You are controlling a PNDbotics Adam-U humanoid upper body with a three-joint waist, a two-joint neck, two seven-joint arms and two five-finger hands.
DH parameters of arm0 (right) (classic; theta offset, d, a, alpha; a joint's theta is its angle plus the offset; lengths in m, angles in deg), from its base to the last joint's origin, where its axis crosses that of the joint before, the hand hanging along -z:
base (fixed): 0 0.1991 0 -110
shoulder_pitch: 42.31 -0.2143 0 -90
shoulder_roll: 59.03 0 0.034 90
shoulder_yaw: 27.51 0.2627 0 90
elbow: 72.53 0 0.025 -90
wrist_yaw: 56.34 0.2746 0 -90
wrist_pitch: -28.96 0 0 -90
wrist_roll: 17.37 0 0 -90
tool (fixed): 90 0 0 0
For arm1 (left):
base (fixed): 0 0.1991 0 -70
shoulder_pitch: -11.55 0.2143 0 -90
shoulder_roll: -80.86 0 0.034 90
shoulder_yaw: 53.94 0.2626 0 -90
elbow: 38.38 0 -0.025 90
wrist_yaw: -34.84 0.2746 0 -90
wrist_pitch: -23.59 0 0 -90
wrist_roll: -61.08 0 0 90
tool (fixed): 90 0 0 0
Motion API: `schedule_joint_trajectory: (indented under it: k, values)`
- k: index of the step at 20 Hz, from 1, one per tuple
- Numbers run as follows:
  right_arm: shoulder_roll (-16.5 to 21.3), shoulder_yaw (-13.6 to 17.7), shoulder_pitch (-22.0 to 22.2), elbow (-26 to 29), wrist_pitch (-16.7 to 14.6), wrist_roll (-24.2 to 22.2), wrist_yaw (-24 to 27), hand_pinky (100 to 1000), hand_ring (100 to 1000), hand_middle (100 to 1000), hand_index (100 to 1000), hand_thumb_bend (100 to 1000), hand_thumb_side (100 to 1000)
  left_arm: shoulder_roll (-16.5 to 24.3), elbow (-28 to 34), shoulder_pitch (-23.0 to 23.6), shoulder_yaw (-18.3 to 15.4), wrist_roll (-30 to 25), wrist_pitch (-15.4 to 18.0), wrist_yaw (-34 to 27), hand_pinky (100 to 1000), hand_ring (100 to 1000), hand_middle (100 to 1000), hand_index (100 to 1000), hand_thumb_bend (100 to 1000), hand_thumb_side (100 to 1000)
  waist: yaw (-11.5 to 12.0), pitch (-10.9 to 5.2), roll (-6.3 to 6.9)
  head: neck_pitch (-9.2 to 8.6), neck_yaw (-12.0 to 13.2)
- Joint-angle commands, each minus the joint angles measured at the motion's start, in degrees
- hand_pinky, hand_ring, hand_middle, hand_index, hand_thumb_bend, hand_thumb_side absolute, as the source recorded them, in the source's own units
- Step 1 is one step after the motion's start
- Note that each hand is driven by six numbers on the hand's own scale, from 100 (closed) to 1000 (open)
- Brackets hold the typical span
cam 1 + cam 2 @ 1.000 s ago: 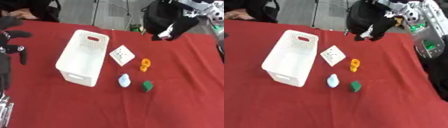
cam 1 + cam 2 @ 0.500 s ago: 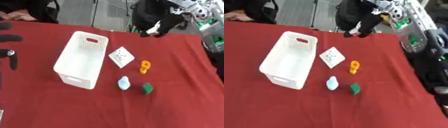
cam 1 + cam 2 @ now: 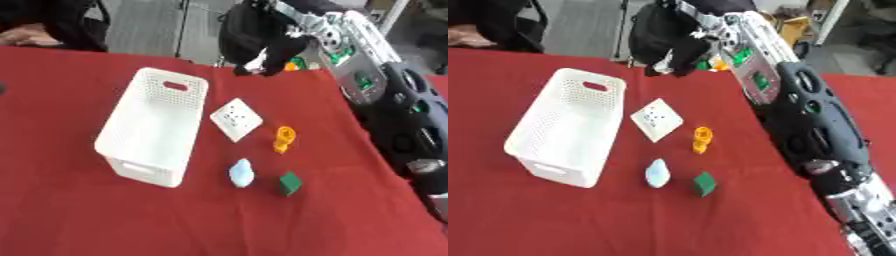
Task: Pick up objects on the table and place them in the box.
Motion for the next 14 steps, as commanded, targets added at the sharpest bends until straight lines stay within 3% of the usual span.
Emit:
schedule_joint_trajectory:
  k: [1,14]
  values:
    - [-0.3,-0.1,-2.1,-1.5,-0.7,2.1,-2.6,100,284,312,470,531,383,-0.1,0.9,-1.4,0.4,-0.5,0.2,-0.6,160,661,747,868,100,1000,0.7,-0.81,0.32,-0.57,-1.2]
    - [-4.3,-1.9,-4.3,-4.9,-3.0,3.8,-7.3,100,286,303,468,503,390,-1.0,0.9,-2.9,1.1,-1.5,0.6,-1.8,166,662,747,868,100,1000,3.1,-0.1,-0.31,-0.38,-4.8]
